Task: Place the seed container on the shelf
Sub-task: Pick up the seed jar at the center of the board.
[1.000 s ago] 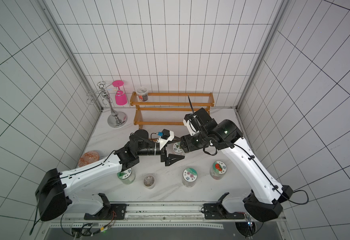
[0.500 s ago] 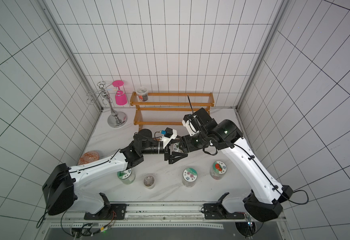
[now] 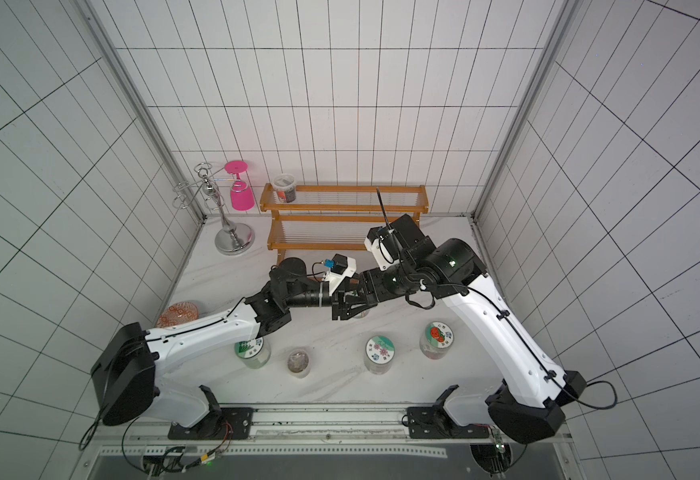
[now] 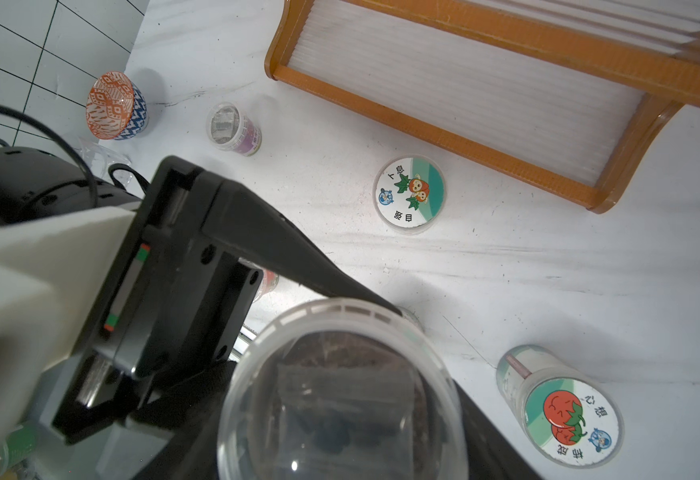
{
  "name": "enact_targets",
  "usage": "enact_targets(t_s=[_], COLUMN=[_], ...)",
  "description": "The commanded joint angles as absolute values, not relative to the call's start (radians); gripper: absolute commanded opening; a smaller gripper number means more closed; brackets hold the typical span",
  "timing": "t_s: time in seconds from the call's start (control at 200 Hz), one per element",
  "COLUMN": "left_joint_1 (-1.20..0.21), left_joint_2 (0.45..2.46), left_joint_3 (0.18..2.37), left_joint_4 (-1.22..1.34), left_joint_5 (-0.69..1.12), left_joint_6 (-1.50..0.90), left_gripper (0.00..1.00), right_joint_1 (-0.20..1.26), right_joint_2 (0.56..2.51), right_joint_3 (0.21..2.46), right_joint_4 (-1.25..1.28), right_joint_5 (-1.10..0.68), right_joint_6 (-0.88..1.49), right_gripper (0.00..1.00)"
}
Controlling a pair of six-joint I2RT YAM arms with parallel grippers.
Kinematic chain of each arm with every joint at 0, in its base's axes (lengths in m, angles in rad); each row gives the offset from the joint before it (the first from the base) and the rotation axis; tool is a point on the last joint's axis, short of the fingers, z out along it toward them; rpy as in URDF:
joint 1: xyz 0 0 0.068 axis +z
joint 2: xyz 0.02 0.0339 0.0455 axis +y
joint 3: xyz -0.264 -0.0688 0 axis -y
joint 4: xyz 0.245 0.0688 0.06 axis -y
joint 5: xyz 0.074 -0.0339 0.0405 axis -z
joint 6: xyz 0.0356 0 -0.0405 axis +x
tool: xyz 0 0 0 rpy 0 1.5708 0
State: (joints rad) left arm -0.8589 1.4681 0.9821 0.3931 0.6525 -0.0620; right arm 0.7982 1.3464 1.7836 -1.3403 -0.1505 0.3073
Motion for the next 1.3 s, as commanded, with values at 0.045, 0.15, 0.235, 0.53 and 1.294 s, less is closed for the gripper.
enact_targets(t_s=[0.045, 0.15, 0.235, 0.53, 1.294], left_joint_1=[-0.862, -0.861, -0.861, -0.858, -0.722], left_joint_2=[1.471, 1.465, 1.46, 1.441, 1.498], left_joint_3=[0.989, 0.976, 0.965, 0.908, 1.03], left_joint_4=[0.474, 0.497, 0.511, 0.584, 0.64], left_joint_5=[0.615, 0.593, 0.57, 0.464, -0.198], left_joint_6=[-0.083, -0.086, -0.092, -0.119, -0.1], left_gripper=[0.53, 0.49, 0.48, 0.46, 0.44], right_joint_1=[0.796, 0.796, 0.796, 0.795, 0.723], right_joint_2=[1.35, 1.351, 1.35, 1.354, 1.121], right_joint_3=[1.816, 1.824, 1.835, 1.933, 1.561], right_joint_4=[-1.336, -1.335, -1.335, -1.36, -1.169], right_joint_5=[-0.162, -0.154, -0.147, -0.067, 0.222], right_joint_6=[0.308, 0.307, 0.307, 0.308, 0.39], right_gripper=[0.75, 0.86, 0.93, 0.99, 0.99])
